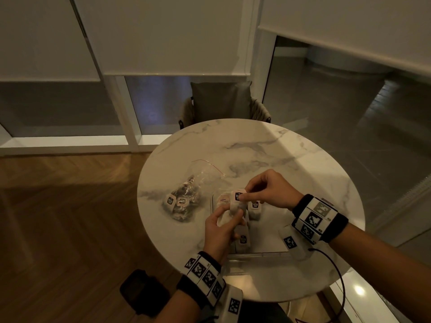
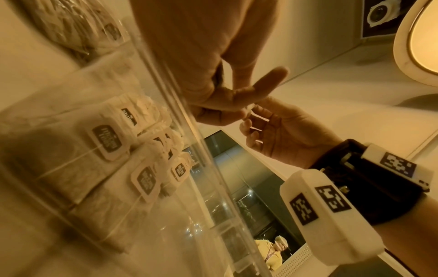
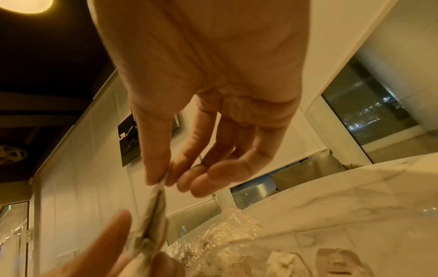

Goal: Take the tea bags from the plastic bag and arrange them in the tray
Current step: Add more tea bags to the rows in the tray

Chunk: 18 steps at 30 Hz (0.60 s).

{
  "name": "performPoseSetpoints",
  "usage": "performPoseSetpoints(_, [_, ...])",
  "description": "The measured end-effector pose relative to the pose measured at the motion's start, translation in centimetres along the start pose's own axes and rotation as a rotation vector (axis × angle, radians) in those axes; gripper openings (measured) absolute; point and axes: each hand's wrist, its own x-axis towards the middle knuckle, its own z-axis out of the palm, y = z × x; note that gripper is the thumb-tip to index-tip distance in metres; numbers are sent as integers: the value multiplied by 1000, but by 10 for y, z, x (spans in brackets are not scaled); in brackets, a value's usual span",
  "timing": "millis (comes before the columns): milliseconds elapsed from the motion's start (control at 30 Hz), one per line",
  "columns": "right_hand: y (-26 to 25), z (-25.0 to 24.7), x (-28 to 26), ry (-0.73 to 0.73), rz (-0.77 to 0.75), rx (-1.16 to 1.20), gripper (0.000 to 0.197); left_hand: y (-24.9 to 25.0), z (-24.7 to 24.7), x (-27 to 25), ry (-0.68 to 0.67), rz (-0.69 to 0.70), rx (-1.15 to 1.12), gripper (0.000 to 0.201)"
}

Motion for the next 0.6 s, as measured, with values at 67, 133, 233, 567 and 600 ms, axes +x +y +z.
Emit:
performPoseSetpoints(67, [-2,0,0,8,-17,15,20,0,1,0,7,4,21,23])
performPoseSetpoints(133, [-5,0,0,16,-39,11,15,-2,1,1,12,7,35,21])
performPoseSetpoints(233, [-6,-1,0,24,-60,-5,9,-3,2,2,24,11,48,21])
performPoseSetpoints(567, [-7,13,-4,76,13,-50,13,-1,3,-1,25,23,65,20])
performPoseSetpoints(600, [-7,13,-4,64,12,-44,13,-1,3,-1,21,24,63,19])
